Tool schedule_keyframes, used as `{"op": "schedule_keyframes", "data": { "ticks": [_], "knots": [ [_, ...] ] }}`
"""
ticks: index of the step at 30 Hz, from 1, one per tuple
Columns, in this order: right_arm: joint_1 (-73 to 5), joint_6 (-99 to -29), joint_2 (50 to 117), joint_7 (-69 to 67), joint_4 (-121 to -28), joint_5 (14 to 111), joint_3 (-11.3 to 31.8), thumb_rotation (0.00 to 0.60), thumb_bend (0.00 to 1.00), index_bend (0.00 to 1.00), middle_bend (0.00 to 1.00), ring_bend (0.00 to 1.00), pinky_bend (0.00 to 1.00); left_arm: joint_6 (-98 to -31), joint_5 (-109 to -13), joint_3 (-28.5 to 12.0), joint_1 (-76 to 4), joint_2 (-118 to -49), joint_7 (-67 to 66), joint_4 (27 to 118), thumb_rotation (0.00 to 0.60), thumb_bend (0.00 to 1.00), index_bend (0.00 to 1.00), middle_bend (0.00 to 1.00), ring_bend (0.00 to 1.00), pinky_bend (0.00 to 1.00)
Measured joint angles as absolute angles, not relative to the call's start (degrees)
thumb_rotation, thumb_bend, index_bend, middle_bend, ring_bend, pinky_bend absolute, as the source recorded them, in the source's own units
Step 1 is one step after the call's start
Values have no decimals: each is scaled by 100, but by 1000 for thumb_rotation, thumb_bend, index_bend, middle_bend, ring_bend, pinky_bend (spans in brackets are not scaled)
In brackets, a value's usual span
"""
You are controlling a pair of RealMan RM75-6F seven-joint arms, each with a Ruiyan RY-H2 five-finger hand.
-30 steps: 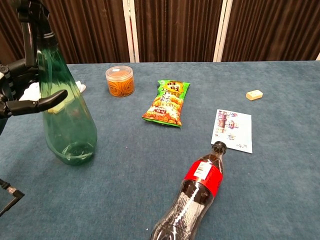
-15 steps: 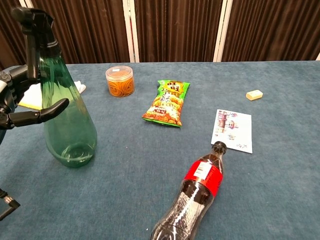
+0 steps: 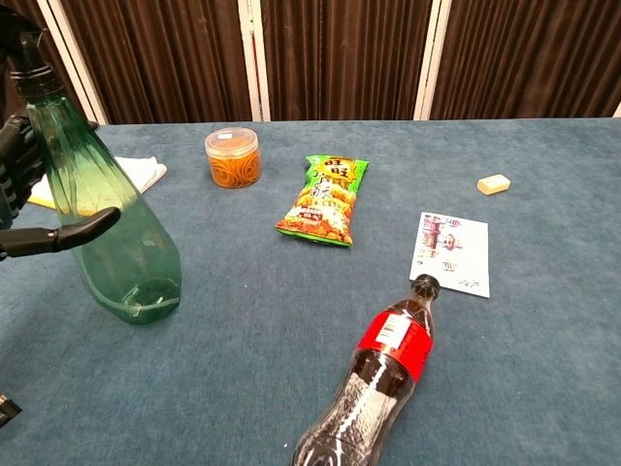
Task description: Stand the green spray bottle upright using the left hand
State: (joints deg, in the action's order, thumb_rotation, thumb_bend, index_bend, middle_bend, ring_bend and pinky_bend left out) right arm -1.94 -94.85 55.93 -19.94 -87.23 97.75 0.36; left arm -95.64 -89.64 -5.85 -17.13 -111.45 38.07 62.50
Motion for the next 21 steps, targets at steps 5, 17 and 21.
{"op": "schedule_keyframes", "data": {
  "ticks": [5,17,21],
  "knots": [
    [-204,-9466,5602,-1949,-8735,9755,43,600,184,0,0,0,0,-9690,-9049,-481,-1590,-10981,3954,6274,600,131,0,45,2,29],
    [-219,-9436,5620,-1853,-8774,9762,35,600,184,0,0,0,0,-9926,-9242,-148,-1213,-9932,3434,6741,600,112,0,60,0,30],
    [-231,-9353,5623,-1770,-8791,9620,66,600,183,0,0,0,0,-9816,-9254,78,-1083,-9216,2581,7021,600,66,0,63,0,30]
  ]
}}
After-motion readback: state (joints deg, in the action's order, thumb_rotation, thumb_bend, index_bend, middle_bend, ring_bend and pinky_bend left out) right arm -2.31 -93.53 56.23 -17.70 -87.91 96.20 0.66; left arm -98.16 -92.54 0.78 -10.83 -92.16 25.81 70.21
